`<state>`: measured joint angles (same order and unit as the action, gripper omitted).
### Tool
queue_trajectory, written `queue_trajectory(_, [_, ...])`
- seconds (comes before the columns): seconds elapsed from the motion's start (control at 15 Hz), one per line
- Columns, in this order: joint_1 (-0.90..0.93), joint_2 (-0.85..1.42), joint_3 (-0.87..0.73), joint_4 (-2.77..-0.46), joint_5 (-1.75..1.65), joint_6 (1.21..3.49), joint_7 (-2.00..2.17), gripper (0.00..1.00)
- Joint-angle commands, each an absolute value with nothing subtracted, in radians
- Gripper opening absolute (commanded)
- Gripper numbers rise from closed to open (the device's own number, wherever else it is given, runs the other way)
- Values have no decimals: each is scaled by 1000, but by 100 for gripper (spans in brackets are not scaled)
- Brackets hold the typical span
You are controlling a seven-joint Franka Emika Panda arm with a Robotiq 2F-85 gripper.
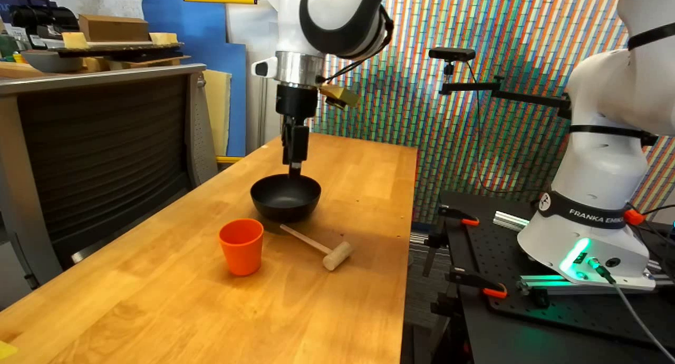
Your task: Put the orange cup in the black bowl
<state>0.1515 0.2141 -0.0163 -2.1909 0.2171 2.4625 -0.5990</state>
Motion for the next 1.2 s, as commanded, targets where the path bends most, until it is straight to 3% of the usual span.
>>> queue_trajectory(0.0, [88, 410, 67, -1938, 162, 2355, -600, 100])
queue_trajectory(0.6, [73, 752, 157, -1471, 68, 2132, -585, 100])
queue_trajectory(1.07, [84, 855, 180, -1353, 64, 2015, -574, 100])
queue_trajectory(1.13, [86, 858, 175, -1361, 57, 2034, -571, 75])
